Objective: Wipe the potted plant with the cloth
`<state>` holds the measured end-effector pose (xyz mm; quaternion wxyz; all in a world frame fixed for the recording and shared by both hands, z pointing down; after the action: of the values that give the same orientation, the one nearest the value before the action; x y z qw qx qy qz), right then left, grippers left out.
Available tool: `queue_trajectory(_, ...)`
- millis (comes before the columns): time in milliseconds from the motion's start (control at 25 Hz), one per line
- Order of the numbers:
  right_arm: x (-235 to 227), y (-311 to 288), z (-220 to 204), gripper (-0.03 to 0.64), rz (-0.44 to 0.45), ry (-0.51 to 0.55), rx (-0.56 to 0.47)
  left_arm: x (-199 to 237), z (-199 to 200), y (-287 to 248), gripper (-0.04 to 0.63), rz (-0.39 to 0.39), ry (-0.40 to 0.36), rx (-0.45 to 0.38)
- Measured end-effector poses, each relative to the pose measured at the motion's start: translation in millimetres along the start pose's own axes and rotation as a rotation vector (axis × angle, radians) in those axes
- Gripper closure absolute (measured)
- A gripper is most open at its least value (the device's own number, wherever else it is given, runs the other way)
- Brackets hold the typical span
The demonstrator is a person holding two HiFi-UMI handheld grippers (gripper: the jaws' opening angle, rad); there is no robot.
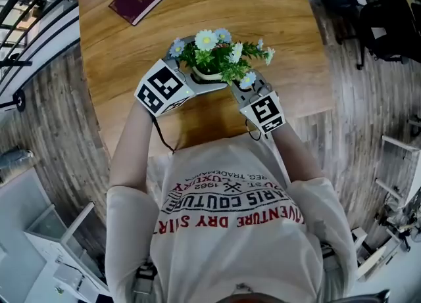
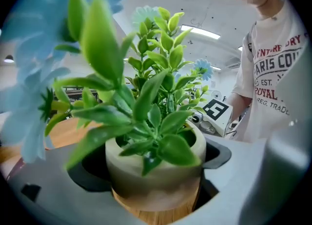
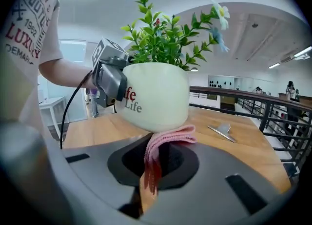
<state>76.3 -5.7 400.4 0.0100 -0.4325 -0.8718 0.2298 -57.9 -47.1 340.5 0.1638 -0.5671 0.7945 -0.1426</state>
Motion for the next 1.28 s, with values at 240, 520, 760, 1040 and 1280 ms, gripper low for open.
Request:
queue_trajectory(240, 1.4, -1.0, 12.7, 0.581, -0.003, -0.027, -0.097, 3.3, 11.3, 0.9, 0.058, 0.015, 0.067, -0.060)
queue_trajectory(520, 1.1, 0.9, 23.3, 0.581, 0.021, -0.027, -0.161, 6.0, 23.5, 0.5, 0.058, 0.025, 0.091, -0.110)
queue_trajectory(760, 19.6, 0.2, 27.2, 0.581, 0.123, -0.013, -0.155, 5.5, 27.1, -0.8, 0.058, 0.036, 0.106, -0.122)
queue_trajectory(1040, 17.0, 0.3, 14.2, 0.581, 0.163, -0.061, -0.134, 12.1, 14.1, 0.9, 0.058, 0.127, 0.095, -0.111)
queue_trajectory(1280, 7.0, 6.3, 6.9, 0.581, 0.150, -0.095, -0.120, 13.9, 4.2, -1.4, 0.059, 0.153, 0.100, -0.089)
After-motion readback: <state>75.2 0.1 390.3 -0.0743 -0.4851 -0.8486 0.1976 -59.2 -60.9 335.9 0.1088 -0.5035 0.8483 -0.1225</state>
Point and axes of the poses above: the fingertips, and each gripper's own axes: y backward along the fingers, x to its left, z out of its top, the point moved 8 cm from there along y, backward along the fingers, and after that the axes turned 12 degrees about -y, right-handed, at the moved point
